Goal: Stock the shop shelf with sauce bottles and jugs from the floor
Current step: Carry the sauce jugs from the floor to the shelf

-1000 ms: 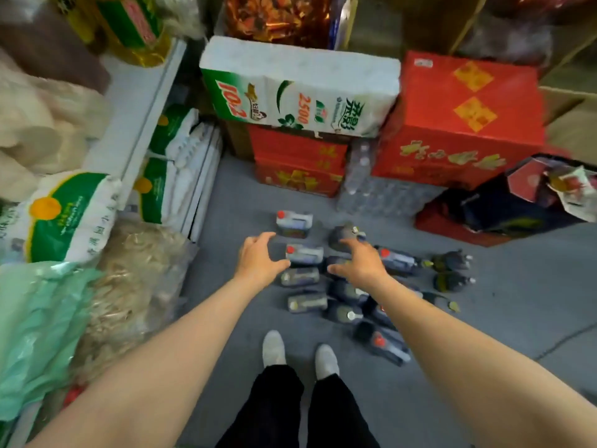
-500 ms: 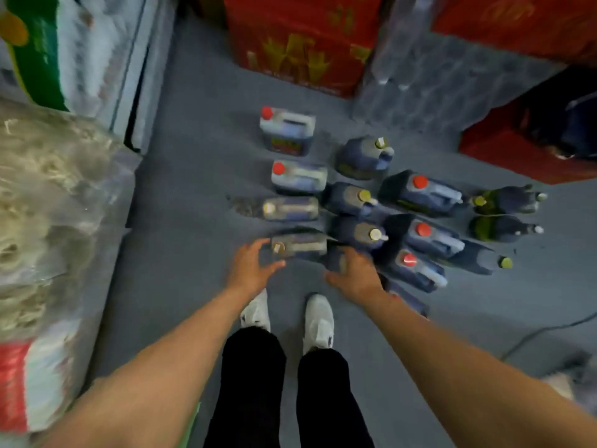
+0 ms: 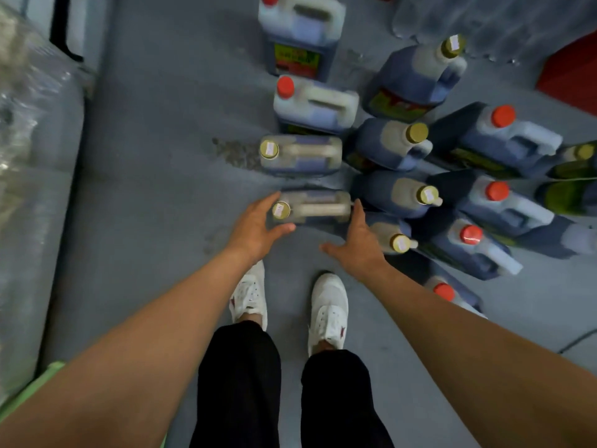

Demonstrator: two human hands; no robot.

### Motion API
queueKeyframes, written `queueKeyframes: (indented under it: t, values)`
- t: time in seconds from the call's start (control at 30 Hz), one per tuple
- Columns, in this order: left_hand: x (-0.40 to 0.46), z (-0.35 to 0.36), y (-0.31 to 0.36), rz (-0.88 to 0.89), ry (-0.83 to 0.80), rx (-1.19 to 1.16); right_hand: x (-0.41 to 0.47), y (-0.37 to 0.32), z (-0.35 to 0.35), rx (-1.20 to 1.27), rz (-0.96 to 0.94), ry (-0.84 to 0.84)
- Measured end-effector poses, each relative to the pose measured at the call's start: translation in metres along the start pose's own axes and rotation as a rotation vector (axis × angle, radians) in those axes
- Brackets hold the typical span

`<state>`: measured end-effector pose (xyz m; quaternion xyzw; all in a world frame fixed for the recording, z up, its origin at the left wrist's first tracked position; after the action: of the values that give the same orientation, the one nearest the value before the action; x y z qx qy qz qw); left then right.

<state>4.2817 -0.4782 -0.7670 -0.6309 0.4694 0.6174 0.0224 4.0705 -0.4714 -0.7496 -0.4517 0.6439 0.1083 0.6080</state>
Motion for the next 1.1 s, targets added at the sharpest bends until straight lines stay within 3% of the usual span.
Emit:
queueKeyframes:
  t: [0.5, 0.87, 1.1]
  values:
    - [0.019, -0.005, -0.023, 0.179, -0.013, -0.169, 0.021, 0.018, 0.025, -0.037, -0.077, 0.098]
    - [0.008, -0.038, -0.056, 0.229, -0.075, -0.096, 0.033, 0.024, 0.076, 0.040, -0.120, -0.010]
    - [0.023, -0.036, -0.053, 0.261, -0.192, 0.016, 0.064, 0.039, 0.080, 0.160, -0.093, 0.047]
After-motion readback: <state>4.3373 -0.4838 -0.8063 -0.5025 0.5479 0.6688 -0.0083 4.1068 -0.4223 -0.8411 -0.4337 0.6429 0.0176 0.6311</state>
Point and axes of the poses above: each hand's wrist, its own x-axis towards the middle knuckle, its own z-axis out of the palm, y = z × x, the point moved 6 cm from there along x, towards the middle knuckle, and after that the axes turned 15 degrees about -y, right-handed, at the moved point
